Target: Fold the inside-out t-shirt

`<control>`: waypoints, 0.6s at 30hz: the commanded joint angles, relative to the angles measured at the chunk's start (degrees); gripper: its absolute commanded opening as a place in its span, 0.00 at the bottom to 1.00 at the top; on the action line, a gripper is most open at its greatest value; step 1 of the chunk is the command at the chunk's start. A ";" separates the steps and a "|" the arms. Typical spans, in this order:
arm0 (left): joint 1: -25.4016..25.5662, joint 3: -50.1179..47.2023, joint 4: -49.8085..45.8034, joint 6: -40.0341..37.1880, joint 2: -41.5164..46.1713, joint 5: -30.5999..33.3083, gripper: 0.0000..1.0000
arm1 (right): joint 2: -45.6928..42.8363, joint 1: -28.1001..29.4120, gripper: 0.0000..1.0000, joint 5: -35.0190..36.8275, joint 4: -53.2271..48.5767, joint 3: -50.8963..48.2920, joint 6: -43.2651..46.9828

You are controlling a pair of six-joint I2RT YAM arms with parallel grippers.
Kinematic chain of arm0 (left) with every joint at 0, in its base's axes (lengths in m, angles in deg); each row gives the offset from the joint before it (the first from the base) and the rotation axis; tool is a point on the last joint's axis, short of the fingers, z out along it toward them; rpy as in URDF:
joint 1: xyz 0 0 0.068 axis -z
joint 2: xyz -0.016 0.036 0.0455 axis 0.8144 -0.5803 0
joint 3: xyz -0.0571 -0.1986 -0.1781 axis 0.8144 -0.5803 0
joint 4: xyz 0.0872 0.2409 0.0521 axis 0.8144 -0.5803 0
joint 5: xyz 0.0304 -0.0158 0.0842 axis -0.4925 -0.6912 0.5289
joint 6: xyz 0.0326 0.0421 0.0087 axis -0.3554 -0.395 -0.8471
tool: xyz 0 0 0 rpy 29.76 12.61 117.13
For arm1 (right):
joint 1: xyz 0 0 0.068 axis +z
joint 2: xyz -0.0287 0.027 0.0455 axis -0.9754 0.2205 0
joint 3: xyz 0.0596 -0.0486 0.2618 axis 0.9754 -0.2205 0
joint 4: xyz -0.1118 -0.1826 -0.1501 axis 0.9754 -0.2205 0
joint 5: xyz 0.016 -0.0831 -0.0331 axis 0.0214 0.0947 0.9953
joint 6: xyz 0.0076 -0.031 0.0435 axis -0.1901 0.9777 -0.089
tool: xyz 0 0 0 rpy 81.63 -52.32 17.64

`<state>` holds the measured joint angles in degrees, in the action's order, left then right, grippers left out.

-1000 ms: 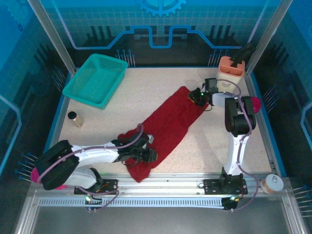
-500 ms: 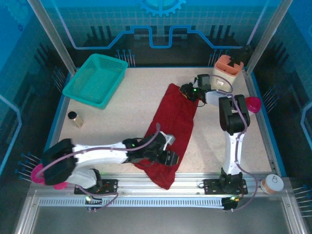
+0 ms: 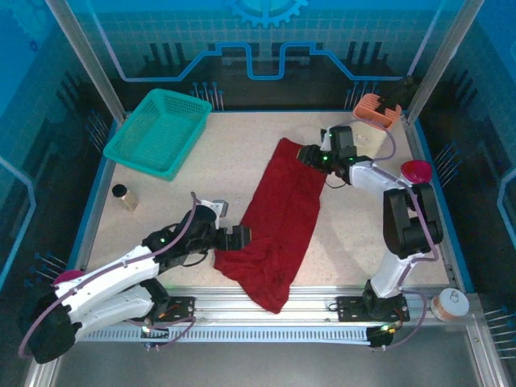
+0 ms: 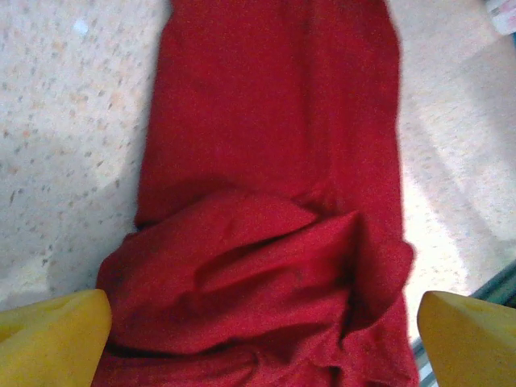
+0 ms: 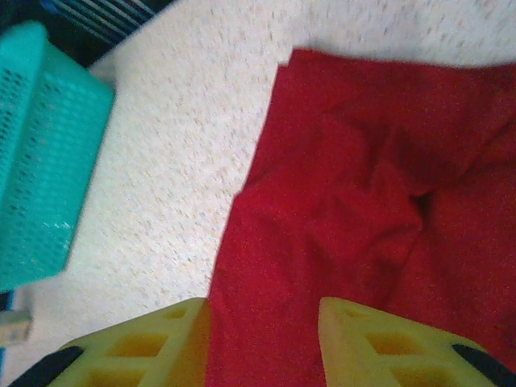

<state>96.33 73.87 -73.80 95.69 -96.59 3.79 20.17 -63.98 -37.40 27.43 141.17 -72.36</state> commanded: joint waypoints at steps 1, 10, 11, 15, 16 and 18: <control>-0.80 0.99 -0.99 -2.48 -3.82 -3.83 0.99 | 4.99 1.23 0.39 5.27 -2.79 1.30 2.81; -5.39 -3.81 4.79 5.63 -10.95 -12.24 0.81 | 17.85 2.54 0.29 9.78 6.93 6.64 -14.52; -5.41 -3.37 3.69 5.90 -11.66 -12.56 0.81 | 19.84 2.50 0.24 8.66 10.50 6.56 -16.93; -5.59 -2.49 -1.70 8.48 -12.30 -10.62 0.79 | 26.69 1.94 0.18 5.48 23.82 7.20 -25.82; -5.67 -3.15 -1.67 9.70 -12.04 -10.78 0.79 | 28.50 2.24 0.17 4.69 25.15 8.83 -27.16; -5.83 -4.02 -2.15 11.04 -11.22 -10.83 0.79 | 32.56 3.57 0.17 3.94 27.03 12.64 -28.73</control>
<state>91.06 71.09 -73.43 103.27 -108.79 -5.43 45.68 -62.08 -31.96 50.03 151.35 -94.59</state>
